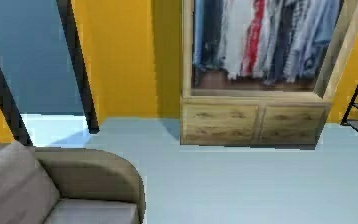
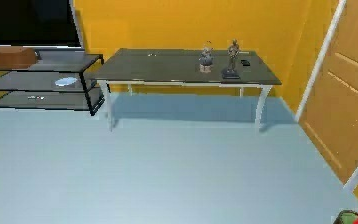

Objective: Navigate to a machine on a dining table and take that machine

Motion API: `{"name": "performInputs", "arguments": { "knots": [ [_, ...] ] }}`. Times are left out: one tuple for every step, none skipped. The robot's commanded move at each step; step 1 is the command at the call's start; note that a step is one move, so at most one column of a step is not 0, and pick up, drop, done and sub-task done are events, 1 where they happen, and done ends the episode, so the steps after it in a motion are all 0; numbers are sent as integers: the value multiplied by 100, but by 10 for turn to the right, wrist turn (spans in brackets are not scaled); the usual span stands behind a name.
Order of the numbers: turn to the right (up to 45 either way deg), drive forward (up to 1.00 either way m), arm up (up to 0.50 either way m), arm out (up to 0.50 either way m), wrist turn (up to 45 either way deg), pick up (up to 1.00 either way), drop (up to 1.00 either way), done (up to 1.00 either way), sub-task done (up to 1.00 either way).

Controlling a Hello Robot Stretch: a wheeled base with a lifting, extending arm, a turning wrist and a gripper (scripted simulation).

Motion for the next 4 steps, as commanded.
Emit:
{"name": "performInputs", "arguments": {
  "knots": [
    [0,100,0,0,0,0,0,0,0],
    [60,0,0,0,0,0,0,0,0],
    [0,40,0,0,0,0,0,0,0],
    [-450,0,0,0,0,0,0,0,0]
  ]
}}
